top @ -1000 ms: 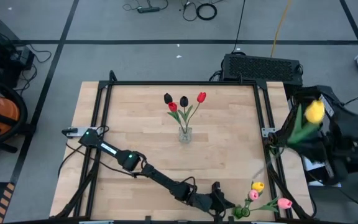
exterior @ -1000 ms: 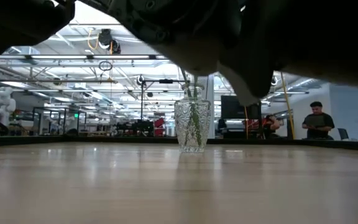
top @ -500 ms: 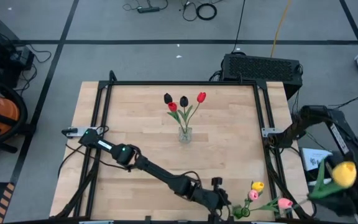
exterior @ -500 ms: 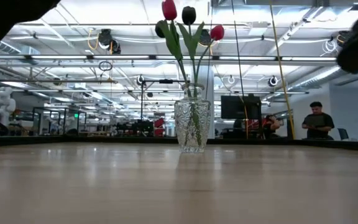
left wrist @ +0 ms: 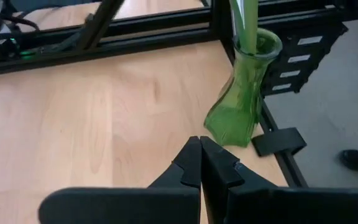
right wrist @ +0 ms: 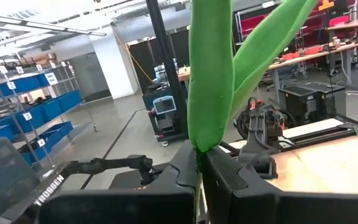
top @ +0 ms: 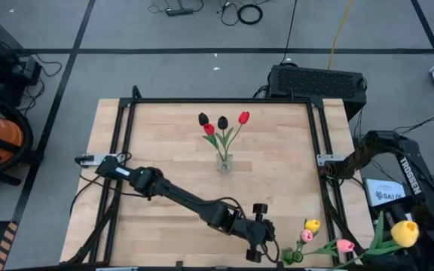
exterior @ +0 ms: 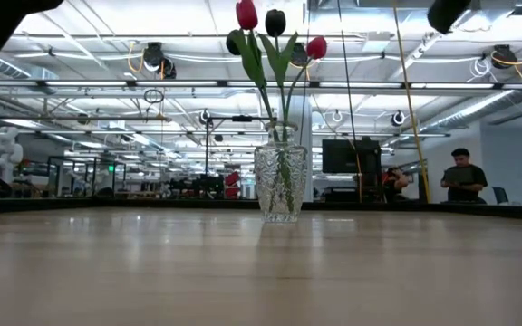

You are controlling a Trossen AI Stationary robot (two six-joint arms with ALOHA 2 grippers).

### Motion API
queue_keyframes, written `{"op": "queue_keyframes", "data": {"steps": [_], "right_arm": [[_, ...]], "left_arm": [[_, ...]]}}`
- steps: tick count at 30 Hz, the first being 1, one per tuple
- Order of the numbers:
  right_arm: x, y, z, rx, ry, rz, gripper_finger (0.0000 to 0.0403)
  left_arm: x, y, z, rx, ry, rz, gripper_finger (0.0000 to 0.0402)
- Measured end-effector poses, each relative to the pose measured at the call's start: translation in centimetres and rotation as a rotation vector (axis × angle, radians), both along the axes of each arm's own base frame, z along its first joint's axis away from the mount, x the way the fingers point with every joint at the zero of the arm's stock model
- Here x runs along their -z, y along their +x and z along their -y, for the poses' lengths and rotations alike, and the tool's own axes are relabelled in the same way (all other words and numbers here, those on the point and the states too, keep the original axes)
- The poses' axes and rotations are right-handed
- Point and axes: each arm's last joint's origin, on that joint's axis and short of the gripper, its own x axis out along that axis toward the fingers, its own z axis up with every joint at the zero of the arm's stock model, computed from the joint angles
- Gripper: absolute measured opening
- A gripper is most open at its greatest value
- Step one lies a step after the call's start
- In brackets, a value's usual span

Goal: Sort flowers into vase by color
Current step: Put the yellow flower into the green vase

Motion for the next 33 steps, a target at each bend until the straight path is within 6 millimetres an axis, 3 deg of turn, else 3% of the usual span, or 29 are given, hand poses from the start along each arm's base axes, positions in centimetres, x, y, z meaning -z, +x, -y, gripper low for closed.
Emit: {"op": "queue_keyframes", "data": {"steps": [5,10,17,24,29,33], "right_arm": [[0.4,0.2,1.5,-0.005,-0.042,0.002,0.0000],[-0.2,0.2,5.8,-0.001,-0.051,-0.001,0.0000],[2.5,0.2,10.0,-0.088,-0.017,-0.078,0.0000],[4.2,0.2,9.9,-0.077,-0.015,-0.112,0.0000],[4.4,0.2,9.7,-0.089,0.002,-0.129,0.0000],[4.4,0.2,9.7,-0.090,0.004,-0.130,0.0000]], "left_arm": [[-1.4,-0.3,-0.8,-0.007,0.003,-0.007,0.0000],[-2.7,-0.8,-1.1,-0.005,0.007,-0.021,0.0000],[-2.3,-1.4,-1.3,-0.004,0.039,-0.095,0.0000],[-3.0,-0.9,-1.3,0.078,0.004,-0.027,0.0000],[-3.4,-1.0,-2.6,0.104,-0.010,-0.085,0.0000],[-4.9,-1.7,-4.0,0.084,0.003,-0.126,0.0000]]}}
